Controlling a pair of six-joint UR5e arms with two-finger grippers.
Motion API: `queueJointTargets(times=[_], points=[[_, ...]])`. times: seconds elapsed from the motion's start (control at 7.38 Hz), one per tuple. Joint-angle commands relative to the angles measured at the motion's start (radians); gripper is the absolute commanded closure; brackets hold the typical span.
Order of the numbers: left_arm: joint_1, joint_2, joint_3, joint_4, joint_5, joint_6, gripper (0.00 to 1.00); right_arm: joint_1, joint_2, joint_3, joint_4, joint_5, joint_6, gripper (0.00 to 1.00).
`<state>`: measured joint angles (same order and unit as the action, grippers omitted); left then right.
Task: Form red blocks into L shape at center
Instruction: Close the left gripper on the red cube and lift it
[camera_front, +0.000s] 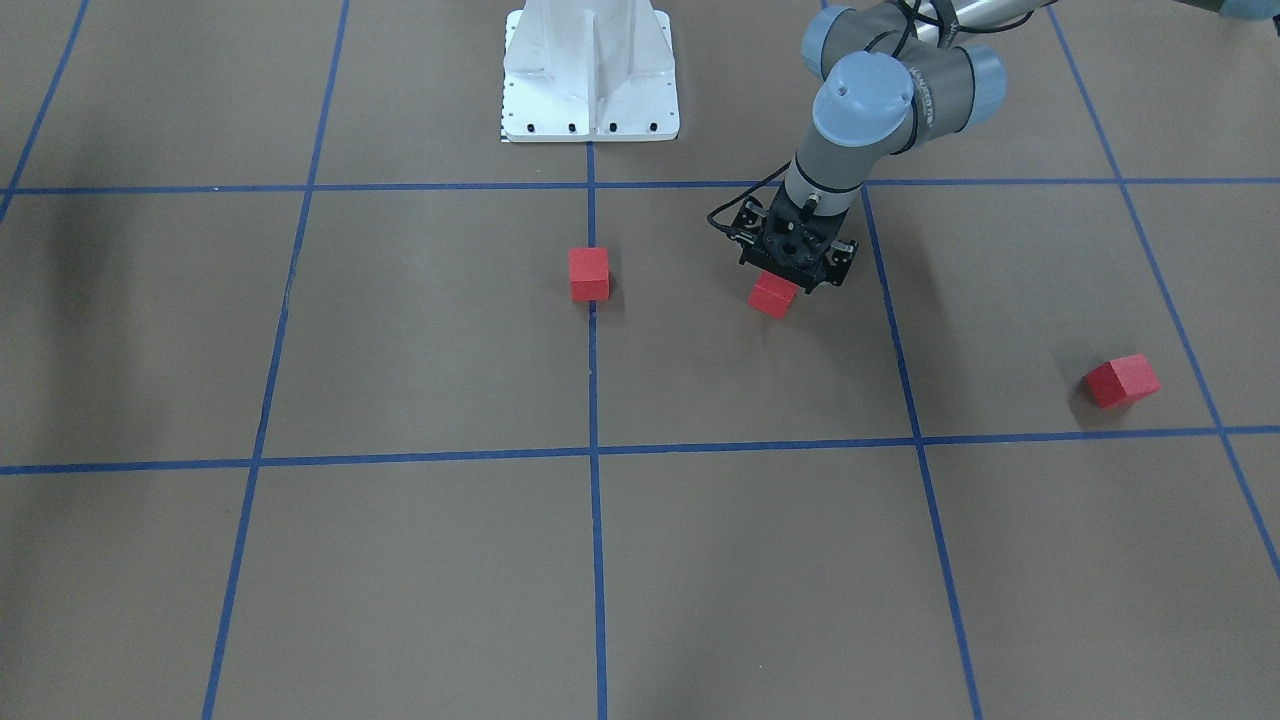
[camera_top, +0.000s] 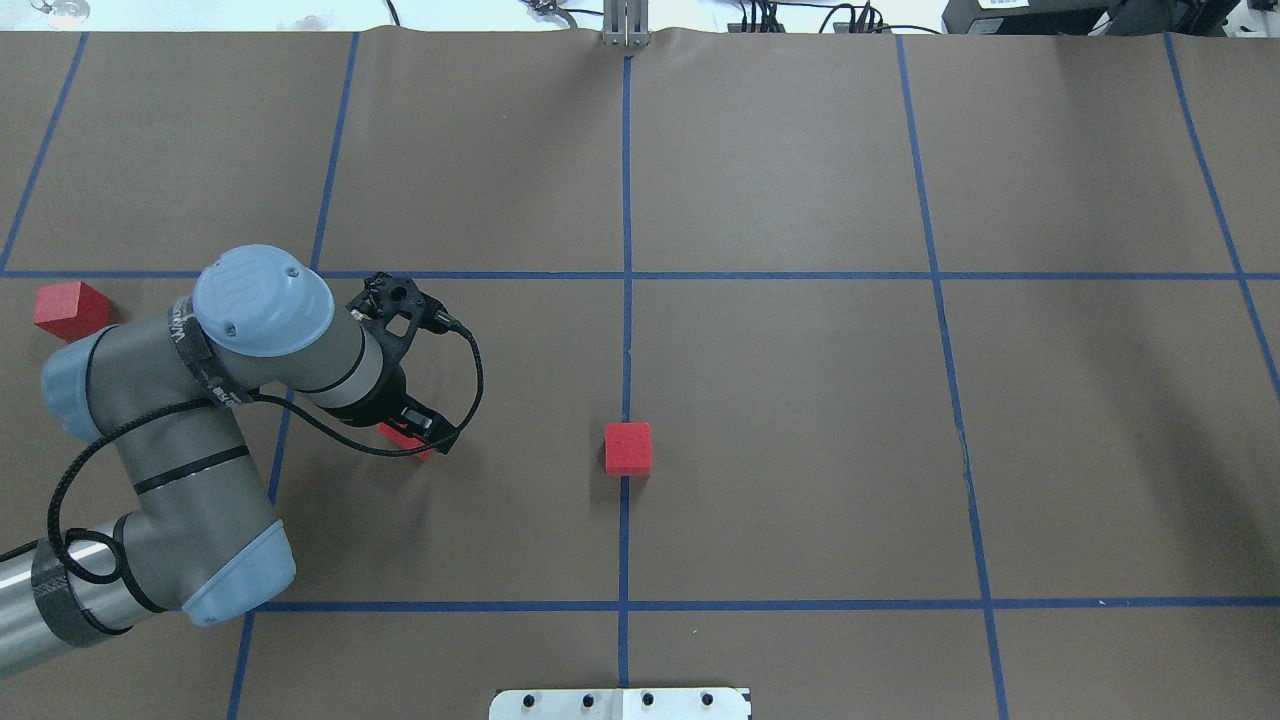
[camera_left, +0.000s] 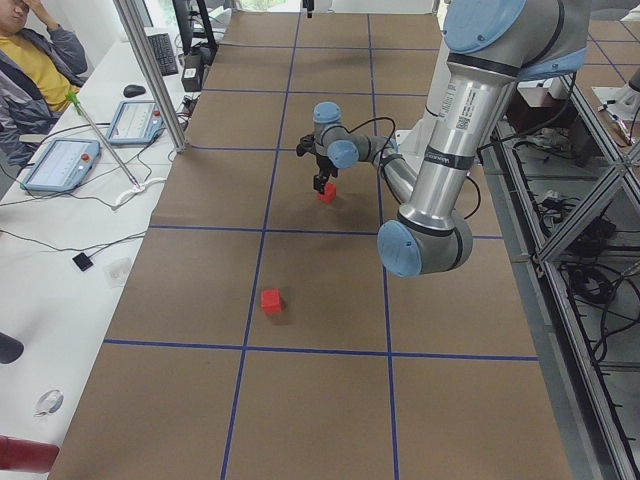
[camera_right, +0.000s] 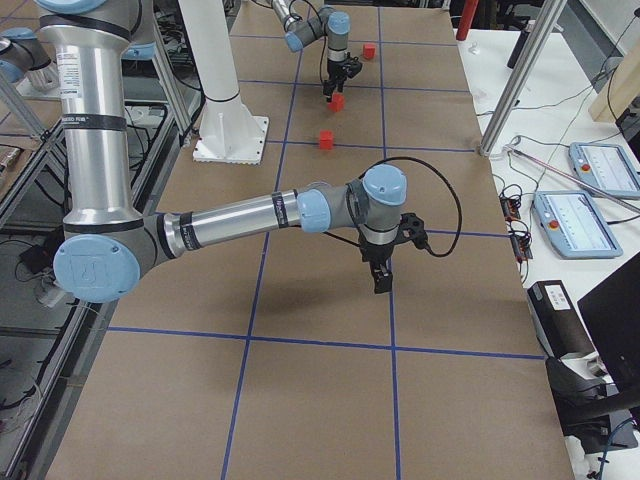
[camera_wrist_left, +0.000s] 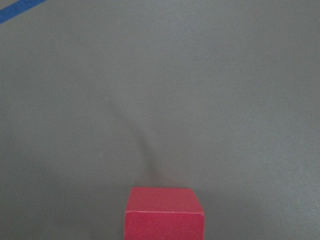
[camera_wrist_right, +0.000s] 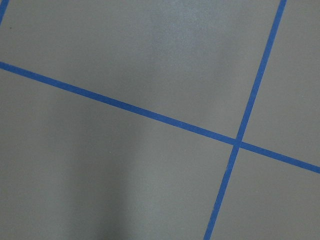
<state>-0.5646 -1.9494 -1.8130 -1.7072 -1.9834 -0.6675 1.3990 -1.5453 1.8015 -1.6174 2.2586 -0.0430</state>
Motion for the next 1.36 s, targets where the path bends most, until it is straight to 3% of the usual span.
queueJointTargets(times=[0.0,0.27,0.68,1.22], points=[[0.0,0.001,0.009,-0.002,0.0,0.002,0.03,0.0,0.002,-0.001,0.001,-0.001,0.0,0.01],[0.002,-0.006,0.024,-0.002,-0.003,0.002,0.07,0.0,0.002,0.001,0.001,-0.001,0.0,0.01],[0.0,-0.011,0.024,-0.002,-0.005,0.002,0.33,0.0,0.004,-0.001,0.001,-0.001,0.0,0.01],[0.0,-0.014,0.024,-0.002,-0.009,0.0,0.33,0.0,0.004,0.001,0.001,-0.001,0.0,0.01]])
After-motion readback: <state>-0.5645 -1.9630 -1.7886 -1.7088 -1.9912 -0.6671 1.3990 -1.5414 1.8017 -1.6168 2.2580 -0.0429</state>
